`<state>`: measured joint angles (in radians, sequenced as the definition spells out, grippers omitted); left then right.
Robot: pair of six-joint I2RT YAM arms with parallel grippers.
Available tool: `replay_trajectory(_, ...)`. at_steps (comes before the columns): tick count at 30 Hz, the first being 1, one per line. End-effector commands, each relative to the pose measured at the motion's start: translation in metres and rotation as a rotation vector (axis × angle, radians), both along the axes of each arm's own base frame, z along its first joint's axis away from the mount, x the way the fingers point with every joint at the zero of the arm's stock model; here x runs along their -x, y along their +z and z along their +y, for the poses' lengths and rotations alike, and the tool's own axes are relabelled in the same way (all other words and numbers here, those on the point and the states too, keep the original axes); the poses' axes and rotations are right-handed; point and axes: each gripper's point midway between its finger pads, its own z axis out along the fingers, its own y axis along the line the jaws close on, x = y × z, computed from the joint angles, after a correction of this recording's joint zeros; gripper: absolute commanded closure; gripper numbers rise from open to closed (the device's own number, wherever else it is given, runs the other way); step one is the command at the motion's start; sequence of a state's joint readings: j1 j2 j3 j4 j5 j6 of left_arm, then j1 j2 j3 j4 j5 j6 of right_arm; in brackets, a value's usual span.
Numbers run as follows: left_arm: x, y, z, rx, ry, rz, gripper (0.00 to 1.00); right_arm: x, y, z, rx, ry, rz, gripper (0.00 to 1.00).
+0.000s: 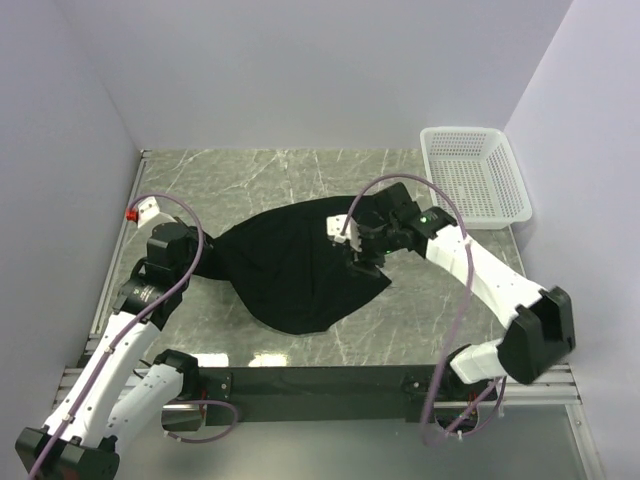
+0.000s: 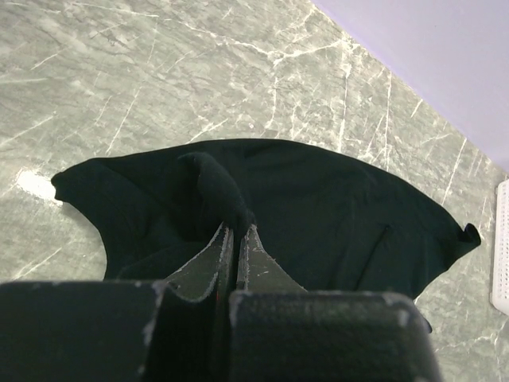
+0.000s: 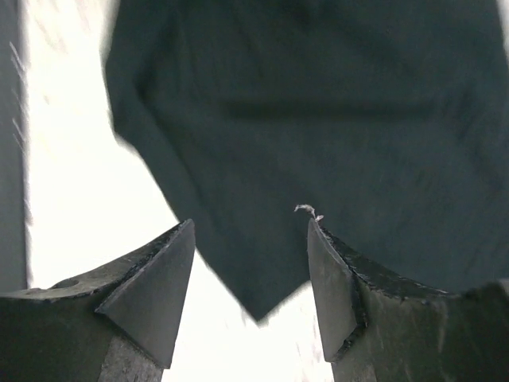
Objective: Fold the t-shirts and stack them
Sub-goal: Flatten the tshirt out
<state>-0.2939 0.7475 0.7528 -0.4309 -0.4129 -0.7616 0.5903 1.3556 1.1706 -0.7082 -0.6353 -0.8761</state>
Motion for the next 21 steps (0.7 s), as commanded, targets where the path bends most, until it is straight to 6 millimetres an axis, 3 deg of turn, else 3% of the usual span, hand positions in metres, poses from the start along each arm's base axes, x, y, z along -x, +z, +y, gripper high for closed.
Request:
replay_trajectory(1,-0.006,0.022,0.002,0.024,0.022,-0.07,1.0,0.002,-0.046,-0.049,0.154,0.138,0.038,0.35)
replay_trajectory(3,-0.006,0.023,0.001,0.021,0.013,-0.071,1.0,-0.004,-0.062,-0.074,0.227,0.211,-0.017,0.35)
replay_trajectory(7,-0.005,0.021,-0.001,0.025,-0.003,-0.066,1.0,-0.009,-0.092,-0.094,0.35,0.306,-0.103,0.36)
replay_trajectory(16,-0.002,0.023,-0.003,0.045,-0.009,-0.085,0.99,-0.02,-0.141,-0.108,0.476,0.4,-0.085,0.38)
replay_trajectory(21,0.0,0.022,-0.003,0.052,-0.009,-0.081,1.0,-0.021,-0.155,-0.115,0.514,0.402,-0.078,0.39)
